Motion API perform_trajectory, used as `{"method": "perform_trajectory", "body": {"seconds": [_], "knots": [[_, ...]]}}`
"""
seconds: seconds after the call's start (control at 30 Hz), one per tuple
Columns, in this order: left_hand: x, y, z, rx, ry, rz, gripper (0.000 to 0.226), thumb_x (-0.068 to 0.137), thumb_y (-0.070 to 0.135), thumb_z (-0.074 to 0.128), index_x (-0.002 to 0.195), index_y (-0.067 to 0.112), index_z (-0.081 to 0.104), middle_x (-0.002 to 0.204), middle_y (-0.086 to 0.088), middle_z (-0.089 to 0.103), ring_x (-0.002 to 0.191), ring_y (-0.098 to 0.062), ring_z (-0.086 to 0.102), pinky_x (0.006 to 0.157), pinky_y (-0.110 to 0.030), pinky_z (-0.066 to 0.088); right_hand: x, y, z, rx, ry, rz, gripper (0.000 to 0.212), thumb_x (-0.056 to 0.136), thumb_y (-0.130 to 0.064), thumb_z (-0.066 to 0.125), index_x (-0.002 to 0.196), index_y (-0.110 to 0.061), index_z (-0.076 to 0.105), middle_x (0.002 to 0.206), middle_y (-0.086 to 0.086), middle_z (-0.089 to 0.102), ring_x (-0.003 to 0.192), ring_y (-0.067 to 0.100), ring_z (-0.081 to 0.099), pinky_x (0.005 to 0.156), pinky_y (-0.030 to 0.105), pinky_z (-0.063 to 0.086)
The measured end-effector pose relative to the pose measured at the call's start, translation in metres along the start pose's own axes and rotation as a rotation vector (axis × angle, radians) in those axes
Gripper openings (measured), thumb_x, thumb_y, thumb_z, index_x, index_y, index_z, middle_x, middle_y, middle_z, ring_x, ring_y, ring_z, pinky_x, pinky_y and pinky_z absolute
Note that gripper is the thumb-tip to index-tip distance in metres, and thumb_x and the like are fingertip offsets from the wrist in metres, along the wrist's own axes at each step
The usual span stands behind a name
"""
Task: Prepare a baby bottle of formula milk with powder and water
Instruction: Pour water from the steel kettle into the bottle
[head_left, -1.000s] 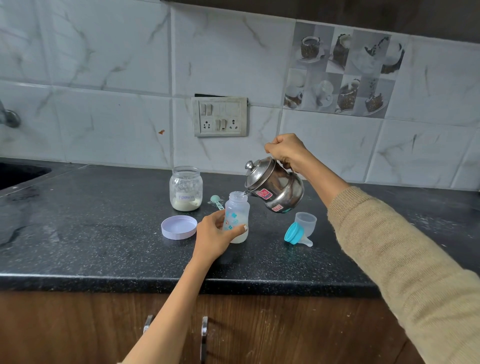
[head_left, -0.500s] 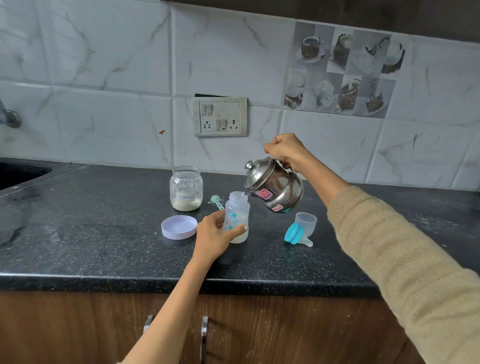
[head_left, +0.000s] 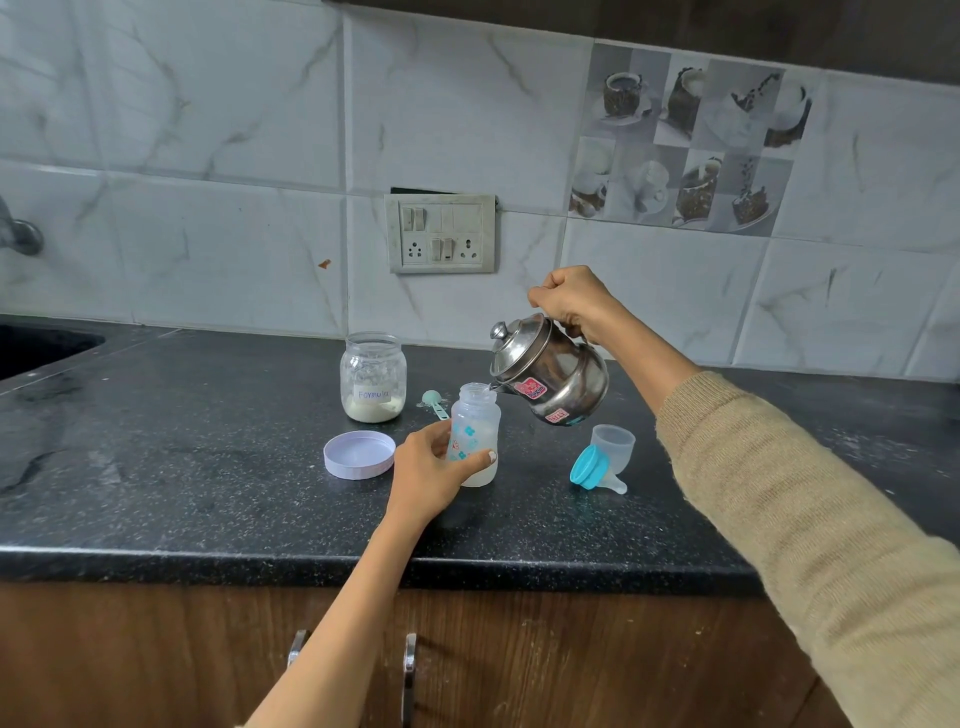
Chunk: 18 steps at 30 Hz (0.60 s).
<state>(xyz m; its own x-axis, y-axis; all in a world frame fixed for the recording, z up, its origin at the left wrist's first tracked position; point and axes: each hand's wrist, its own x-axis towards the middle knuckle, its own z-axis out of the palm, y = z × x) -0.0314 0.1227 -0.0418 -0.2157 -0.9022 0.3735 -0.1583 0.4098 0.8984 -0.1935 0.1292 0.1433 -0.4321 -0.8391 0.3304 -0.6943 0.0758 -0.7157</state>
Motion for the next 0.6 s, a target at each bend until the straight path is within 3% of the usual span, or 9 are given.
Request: {"method": "perform_trajectory", "body": {"seconds": [0.6], "knots": [[0.0006,-0.0004,-0.0001,0.004,-0.001,-0.002,0.052,0.070,0.026,0.082,0.118,0.015,0.066,0.112,-0.001,0.071,0.098,-0.009,0.066,0.085,-0.022,0.050,0.0003,-0.0030,0.0007,0.000,0.001,-0.020,0.026,0.083,-0.012,0.057,0.061,-0.017,0.045,0.059,-0.003,0.045,0.049,0.011,0.037,0.044,0.023,0.029]]}}
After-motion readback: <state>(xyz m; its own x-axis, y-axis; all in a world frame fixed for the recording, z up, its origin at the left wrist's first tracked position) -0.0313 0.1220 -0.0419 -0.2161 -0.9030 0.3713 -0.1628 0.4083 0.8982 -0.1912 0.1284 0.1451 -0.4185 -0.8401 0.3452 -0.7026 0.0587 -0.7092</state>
